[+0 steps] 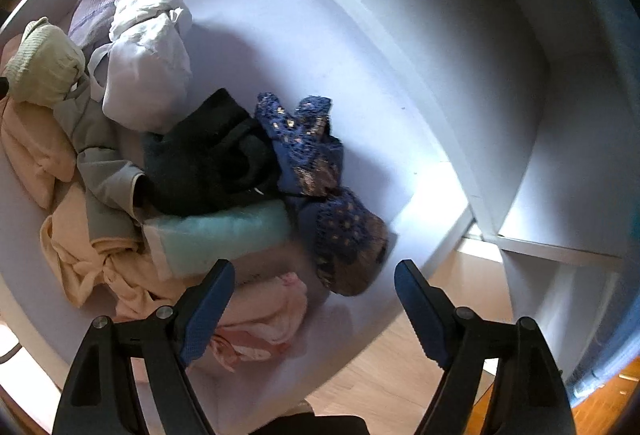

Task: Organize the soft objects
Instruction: 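Grasp the dark blue lace garment with the right tool while the left tool approaches the white cloth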

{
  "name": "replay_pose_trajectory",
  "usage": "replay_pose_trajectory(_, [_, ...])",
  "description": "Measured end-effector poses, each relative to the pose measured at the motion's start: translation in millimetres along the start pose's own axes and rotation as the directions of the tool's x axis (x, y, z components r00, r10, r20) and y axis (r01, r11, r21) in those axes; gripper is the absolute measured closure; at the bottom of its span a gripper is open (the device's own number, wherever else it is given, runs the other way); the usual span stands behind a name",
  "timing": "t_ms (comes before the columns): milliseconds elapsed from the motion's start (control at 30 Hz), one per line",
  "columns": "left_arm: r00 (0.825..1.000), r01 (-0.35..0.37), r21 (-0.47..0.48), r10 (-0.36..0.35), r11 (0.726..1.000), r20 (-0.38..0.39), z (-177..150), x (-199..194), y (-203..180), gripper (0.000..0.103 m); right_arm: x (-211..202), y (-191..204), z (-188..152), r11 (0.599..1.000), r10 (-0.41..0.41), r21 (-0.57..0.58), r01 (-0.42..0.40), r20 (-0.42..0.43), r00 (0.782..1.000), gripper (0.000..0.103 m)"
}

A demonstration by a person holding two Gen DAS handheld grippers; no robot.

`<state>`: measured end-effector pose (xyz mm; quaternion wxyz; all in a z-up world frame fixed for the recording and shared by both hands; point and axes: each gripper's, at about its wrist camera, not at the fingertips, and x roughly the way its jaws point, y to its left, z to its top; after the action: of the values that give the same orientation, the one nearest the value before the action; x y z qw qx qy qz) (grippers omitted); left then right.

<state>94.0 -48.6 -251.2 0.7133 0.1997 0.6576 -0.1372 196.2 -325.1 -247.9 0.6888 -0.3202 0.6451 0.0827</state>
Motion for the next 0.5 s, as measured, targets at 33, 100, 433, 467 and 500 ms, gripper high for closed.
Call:
replay_pose_trajectory(33, [1.0,0.004,-0.001,-0.004,1.0,-0.001,0.0,-2.3,-2.6,0.0,4.6,-4.1,4.7,1.0,-0.001,0.019,0.001,-0.001,1.0,0.024])
replay_pose_trajectory(100, [1.0,0.005,0.0,-0.005,1.0,-0.001,0.3,-4.0,-5.2,0.0,8.8,-10.1,8.5,0.999,-0.006,0.053,0.006,0.005,1.0,0.026])
replay_pose_trajectory(433, [1.0,0.022,-0.037,-0.022,0.999,0.001,5.4,-6.5,-3.5,0.0,37.0,-41.0,40.2,0.985,-0.051,0.169,0.046,0.026,0.998,0.039])
replay_pose_trajectory(467, [1.0,0.024,-0.041,-0.024,0.999,-0.001,5.2,-3.6,-4.2,0.0,41.5,-41.6,43.0,0.985,-0.049,0.166,0.045,0.018,0.999,0.039])
replay_pose_trajectory(500, [1.0,0.025,-0.046,-0.025,0.999,-0.004,5.7,-2.2,-4.1,0.0,45.3,-40.9,44.8,0.986,-0.047,0.163,0.044,0.012,0.999,0.041])
